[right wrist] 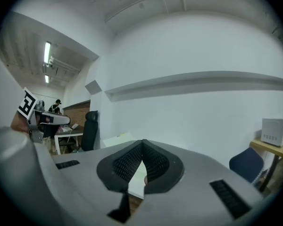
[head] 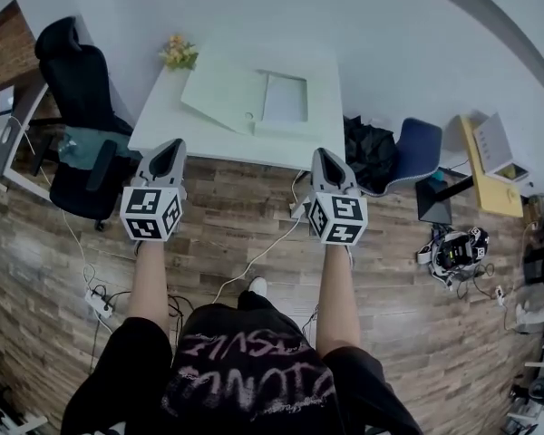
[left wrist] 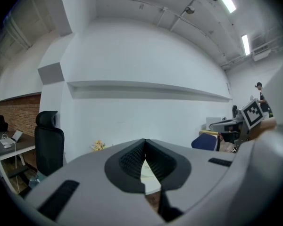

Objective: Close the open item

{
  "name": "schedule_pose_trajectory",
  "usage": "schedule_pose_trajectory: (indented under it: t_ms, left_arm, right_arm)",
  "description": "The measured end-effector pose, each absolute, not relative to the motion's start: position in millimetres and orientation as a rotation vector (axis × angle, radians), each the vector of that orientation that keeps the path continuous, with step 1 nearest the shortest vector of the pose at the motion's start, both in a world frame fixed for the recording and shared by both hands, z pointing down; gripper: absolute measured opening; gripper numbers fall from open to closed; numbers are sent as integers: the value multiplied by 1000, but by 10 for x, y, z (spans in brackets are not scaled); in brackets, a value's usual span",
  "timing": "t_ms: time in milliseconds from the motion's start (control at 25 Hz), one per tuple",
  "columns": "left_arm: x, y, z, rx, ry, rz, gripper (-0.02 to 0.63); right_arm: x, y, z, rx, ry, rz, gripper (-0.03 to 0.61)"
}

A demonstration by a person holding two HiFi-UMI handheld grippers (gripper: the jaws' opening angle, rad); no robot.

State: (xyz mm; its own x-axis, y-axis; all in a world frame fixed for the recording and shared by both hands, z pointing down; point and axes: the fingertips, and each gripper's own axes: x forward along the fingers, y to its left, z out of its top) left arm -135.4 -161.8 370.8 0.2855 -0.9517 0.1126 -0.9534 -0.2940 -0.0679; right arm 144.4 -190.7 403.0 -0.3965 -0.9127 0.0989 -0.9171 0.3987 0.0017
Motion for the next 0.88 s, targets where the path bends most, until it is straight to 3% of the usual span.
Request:
schedule_pose_trajectory:
  t_ms: [880]
  left_arm:
    - [-1409, -2496, 3687, 2415, -1996, 234, 2]
  right_arm:
    - [1397, -3062, 4045, 1549, -2637, 68, 9]
